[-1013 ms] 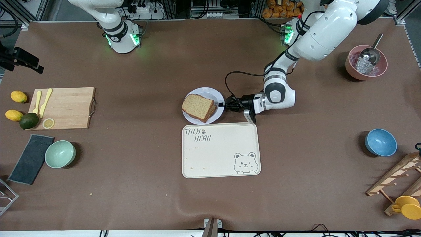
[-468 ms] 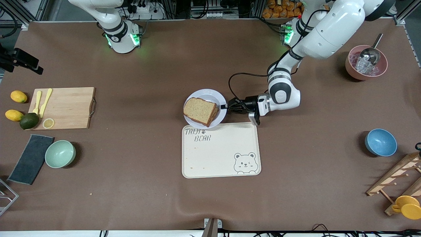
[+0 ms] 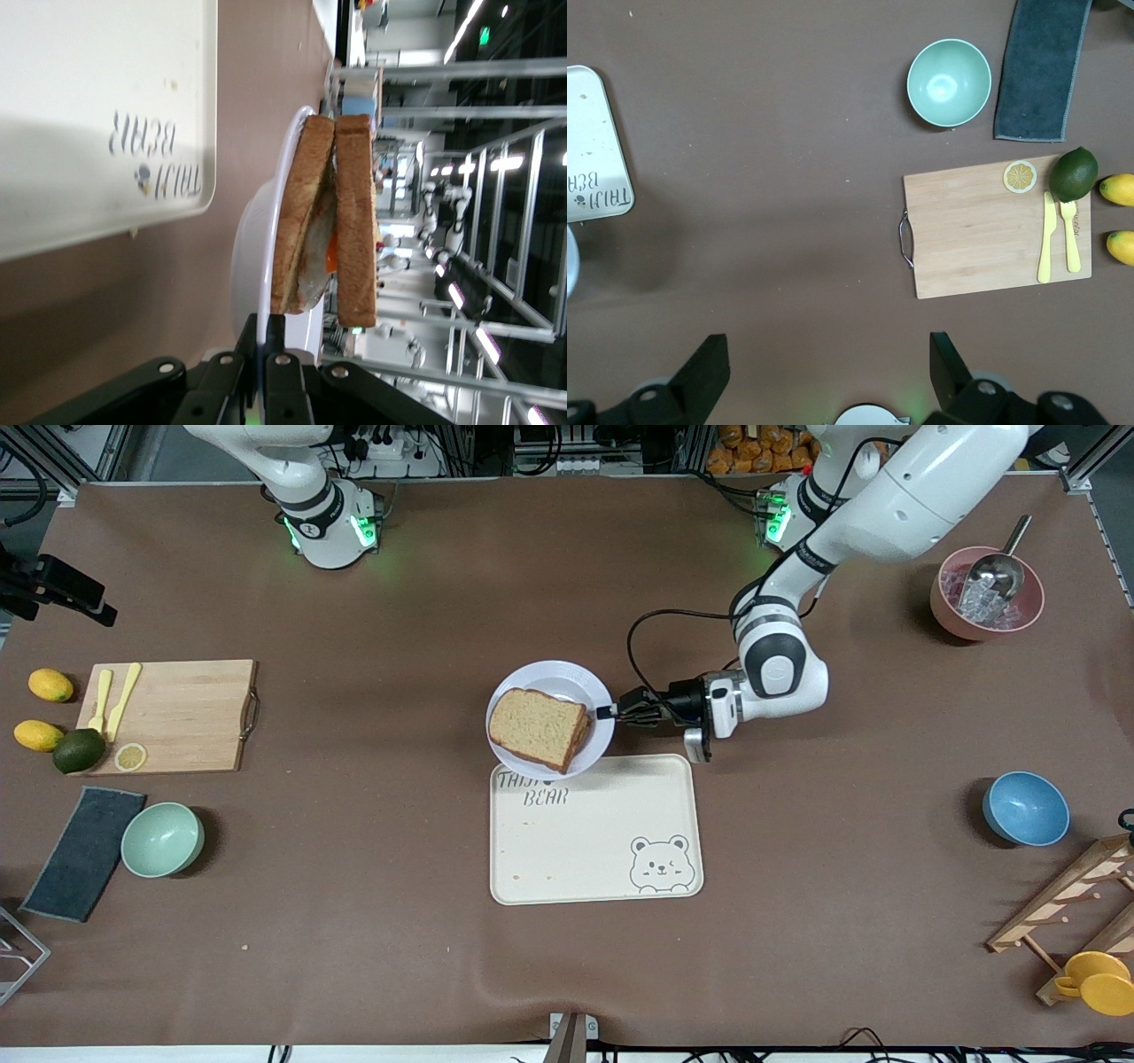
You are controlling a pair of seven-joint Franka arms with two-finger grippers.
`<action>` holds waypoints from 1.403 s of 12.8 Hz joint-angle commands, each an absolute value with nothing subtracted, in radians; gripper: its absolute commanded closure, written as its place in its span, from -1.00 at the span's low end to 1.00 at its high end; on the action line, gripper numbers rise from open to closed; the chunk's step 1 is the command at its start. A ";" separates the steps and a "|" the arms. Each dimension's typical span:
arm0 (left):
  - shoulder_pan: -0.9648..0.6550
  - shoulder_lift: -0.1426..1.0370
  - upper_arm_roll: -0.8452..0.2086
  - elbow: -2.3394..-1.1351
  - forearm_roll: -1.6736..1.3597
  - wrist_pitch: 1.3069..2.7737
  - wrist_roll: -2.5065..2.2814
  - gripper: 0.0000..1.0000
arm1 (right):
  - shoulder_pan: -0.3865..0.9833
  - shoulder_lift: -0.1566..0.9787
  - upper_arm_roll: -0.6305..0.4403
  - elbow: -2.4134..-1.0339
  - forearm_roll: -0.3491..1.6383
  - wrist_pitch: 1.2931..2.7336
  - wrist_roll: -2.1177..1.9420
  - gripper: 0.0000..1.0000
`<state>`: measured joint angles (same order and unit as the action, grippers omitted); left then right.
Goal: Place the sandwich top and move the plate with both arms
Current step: 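Slide the plate with the left gripper onto the bear tray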
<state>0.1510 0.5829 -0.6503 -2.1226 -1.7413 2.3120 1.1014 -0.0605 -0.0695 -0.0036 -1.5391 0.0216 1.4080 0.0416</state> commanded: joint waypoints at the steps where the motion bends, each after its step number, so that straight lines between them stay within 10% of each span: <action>1: 0.237 0.561 -0.672 -2.129 -1.757 2.290 1.094 1.00 | -0.057 -0.057 -0.005 -1.514 0.037 1.397 0.061 -1.00; 18: 0.241 0.778 -0.509 -1.974 -1.663 2.290 1.109 1.00 | -0.058 -0.055 -0.006 -1.513 0.037 1.401 0.061 -1.00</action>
